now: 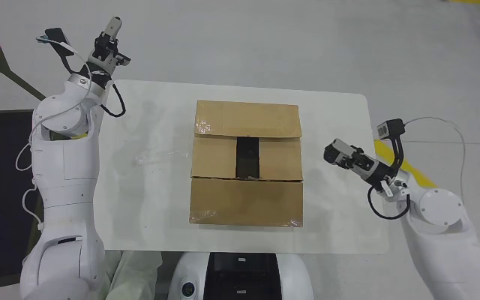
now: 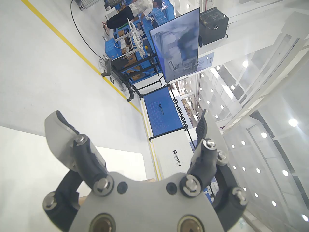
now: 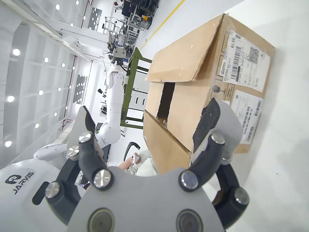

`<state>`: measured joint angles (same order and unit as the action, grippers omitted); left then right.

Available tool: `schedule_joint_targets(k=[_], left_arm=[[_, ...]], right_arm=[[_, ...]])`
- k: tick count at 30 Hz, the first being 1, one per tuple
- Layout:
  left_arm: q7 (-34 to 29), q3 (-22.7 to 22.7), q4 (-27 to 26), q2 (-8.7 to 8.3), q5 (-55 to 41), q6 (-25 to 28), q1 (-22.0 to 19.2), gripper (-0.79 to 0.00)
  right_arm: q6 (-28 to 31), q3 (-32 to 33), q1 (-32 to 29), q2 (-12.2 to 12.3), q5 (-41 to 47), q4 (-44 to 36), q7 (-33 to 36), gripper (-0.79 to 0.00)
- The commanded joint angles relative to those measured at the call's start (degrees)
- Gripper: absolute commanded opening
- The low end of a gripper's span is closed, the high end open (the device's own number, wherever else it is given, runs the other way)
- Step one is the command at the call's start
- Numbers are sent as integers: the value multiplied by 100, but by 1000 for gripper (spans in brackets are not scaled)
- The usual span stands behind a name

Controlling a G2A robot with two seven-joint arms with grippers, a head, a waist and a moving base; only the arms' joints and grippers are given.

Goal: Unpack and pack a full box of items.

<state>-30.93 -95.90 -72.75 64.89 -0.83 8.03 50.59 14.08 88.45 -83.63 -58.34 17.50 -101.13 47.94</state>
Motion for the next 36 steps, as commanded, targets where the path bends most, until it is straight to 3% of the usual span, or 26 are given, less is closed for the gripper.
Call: schedule_joint_targets(k=[1, 32, 36], left_arm=[[0, 0, 0, 0, 0, 0, 0, 0], [0, 0, 0, 0, 0, 0, 0, 0], [-263, 35, -43, -10, -189, -111, 122, 0]], right_arm=[[-26, 17, -24, 0, 22, 14, -51, 0], [-26, 17, -24, 0, 22, 14, -51, 0], [-26, 17, -24, 0, 22, 14, -51, 0]])
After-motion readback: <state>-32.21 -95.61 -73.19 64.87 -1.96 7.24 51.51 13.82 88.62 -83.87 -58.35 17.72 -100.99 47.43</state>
